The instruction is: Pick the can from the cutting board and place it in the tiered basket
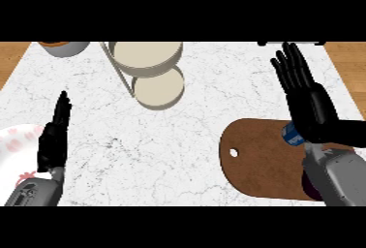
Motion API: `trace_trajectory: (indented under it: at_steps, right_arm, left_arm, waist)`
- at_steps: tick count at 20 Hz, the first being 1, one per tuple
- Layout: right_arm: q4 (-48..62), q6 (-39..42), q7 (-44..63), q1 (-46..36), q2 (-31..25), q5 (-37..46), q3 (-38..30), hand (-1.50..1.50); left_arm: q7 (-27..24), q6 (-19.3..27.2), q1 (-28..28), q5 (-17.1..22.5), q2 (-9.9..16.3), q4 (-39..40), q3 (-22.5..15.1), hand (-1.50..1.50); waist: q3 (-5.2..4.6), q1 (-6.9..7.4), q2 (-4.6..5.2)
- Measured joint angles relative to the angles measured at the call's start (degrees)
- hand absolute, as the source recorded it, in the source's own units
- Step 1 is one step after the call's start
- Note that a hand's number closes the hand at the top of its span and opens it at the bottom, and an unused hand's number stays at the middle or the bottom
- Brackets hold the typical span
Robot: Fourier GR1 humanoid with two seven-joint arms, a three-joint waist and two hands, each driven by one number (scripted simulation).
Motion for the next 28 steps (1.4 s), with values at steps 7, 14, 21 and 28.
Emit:
trace_trajectory:
  at_steps: [7,14,21,28]
  right_arm:
    - [3.11,20.67,-11.33,3.97,-8.42,-7.71,-6.03,-1.5]
    - [22.31,33.56,-26.3,7.11,-13.17,-9.57,-15.62,-1.5]
    - [26.42,34.83,-37.18,10.71,-23.9,4.53,-15.85,-1.5]
    - [20.9,24.92,-37.72,15.62,-32.27,16.87,-16.47,-1.5]
  left_arm:
    - [5.1,-8.59,-1.69,5.15,-3.56,-1.94,-4.08,0.0]
    - [12.0,-16.01,-4.05,10.77,-5.22,-4.42,-6.52,0.0]
    - [14.93,-17.23,-4.07,12.05,-5.79,-5.77,-6.84,0.0]
    - [15.96,-17.37,-2.32,12.1,-5.64,-7.48,-6.43,0.0]
  waist:
    - [0.32,-0.75,0.39]
    - [0.43,1.02,0.74]
    - [0.22,1.0,0.07]
    - [-0.03,0.01,-0.5]
